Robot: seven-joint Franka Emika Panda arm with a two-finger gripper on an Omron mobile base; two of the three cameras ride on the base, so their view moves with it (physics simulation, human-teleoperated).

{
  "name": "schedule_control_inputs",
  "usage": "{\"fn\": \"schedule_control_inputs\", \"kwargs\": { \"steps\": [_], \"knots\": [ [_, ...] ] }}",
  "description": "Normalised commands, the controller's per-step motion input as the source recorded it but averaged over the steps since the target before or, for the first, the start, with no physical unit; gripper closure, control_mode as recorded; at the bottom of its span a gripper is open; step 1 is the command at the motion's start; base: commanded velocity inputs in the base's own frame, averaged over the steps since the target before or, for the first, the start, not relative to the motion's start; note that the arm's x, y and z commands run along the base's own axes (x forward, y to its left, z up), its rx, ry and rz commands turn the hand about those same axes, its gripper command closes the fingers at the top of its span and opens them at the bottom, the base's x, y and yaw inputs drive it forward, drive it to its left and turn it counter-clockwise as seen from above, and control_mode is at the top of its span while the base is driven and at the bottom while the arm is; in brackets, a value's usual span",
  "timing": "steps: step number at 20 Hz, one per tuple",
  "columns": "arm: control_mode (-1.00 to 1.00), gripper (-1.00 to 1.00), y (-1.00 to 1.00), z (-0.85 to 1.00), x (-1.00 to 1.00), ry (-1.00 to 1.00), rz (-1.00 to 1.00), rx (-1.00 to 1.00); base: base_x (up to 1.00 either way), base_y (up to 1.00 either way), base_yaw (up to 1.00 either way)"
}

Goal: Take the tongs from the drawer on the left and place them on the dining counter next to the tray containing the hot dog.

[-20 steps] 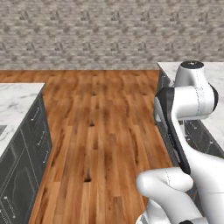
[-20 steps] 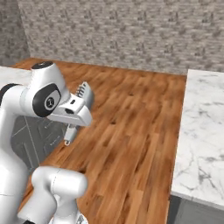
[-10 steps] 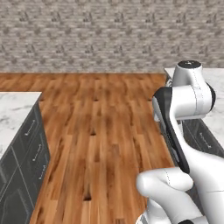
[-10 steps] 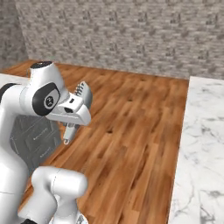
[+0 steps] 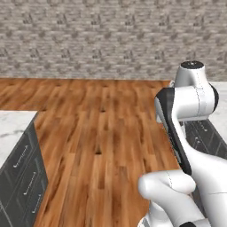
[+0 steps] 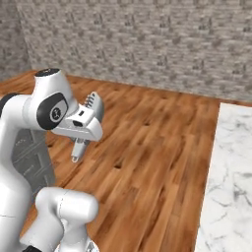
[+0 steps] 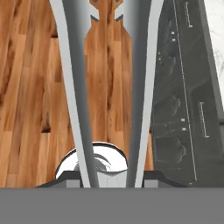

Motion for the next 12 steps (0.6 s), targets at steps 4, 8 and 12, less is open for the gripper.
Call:
{"fn": "schedule_control_inputs", "kwargs": {
  "steps": [4,8,12],
  "knots": [
    [1.00,1.00,0.00,0.00,0.00,0.00,0.00,0.00,1.00,0.18,0.20],
    [1.00,1.00,0.00,0.00,0.00,0.00,0.00,0.00,1.00,0.16,0.26],
    [1.00,1.00,0.00,0.00,0.00,0.00,0.00,0.00,1.00,0.20,0.25]
  ]
}}
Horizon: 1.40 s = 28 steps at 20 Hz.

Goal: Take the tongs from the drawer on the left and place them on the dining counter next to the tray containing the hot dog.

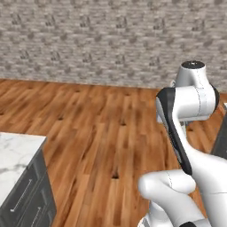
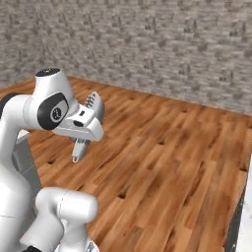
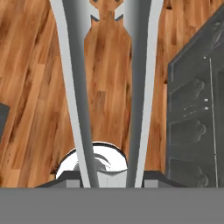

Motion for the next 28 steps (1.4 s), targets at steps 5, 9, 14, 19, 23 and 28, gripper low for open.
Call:
{"fn": "schedule_control_inputs", "kwargs": {
  "steps": [5,9,14,19,23,28],
  "knots": [
    [1.00,1.00,0.00,0.00,0.00,0.00,0.00,0.00,1.00,0.17,0.25],
    [1.00,1.00,0.00,0.00,0.00,0.00,0.00,0.00,1.00,0.13,0.24],
    [1.00,1.00,0.00,0.00,0.00,0.00,0.00,0.00,1.00,0.06,0.30],
    [1.00,1.00,0.00,0.00,0.00,0.00,0.00,0.00,1.00,0.00,0.44],
    [1.00,1.00,0.00,0.00,0.00,0.00,0.00,0.00,1.00,0.00,0.47],
    [1.00,1.00,0.00,0.00,0.00,0.00,0.00,0.00,1.00,0.00,0.59]
  ]
}}
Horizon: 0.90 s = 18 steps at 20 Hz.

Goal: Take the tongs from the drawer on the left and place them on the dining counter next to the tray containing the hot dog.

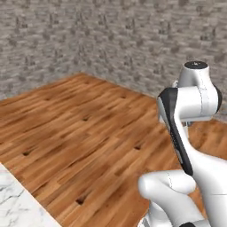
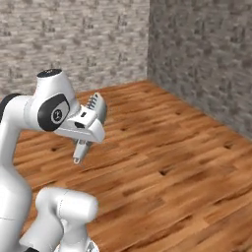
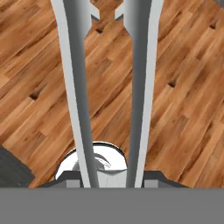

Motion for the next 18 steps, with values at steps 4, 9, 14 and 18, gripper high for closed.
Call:
{"fn": "schedule_control_inputs", "kwargs": {
  "steps": [4,9,14,18],
  "knots": [
    [1.00,1.00,0.00,0.00,0.00,0.00,0.00,0.00,0.98,-0.01,0.83],
    [1.00,1.00,0.00,0.00,0.00,0.00,0.00,0.00,0.38,-0.01,0.84],
    [1.00,1.00,0.00,0.00,0.00,0.00,0.00,0.00,0.13,-0.29,0.64],
    [1.00,1.00,0.00,0.00,0.00,0.00,0.00,0.00,0.87,-0.69,0.37]
  ]
}}
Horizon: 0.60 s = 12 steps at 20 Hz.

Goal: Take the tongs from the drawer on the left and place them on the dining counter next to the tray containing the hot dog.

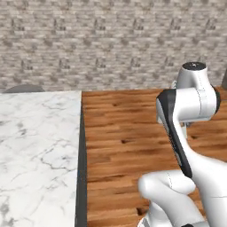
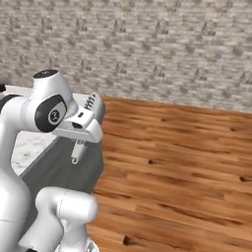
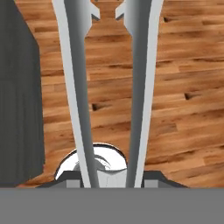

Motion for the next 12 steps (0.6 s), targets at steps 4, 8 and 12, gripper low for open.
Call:
{"fn": "schedule_control_inputs", "kwargs": {
  "steps": [4,8,12],
  "knots": [
    [1.00,1.00,0.00,0.00,0.00,0.00,0.00,0.00,1.00,-0.84,0.28],
    [1.00,1.00,0.00,0.00,0.00,0.00,0.00,0.00,0.94,-0.90,0.17],
    [1.00,1.00,0.00,0.00,0.00,0.00,0.00,0.00,0.82,-0.58,0.02]
  ]
}}
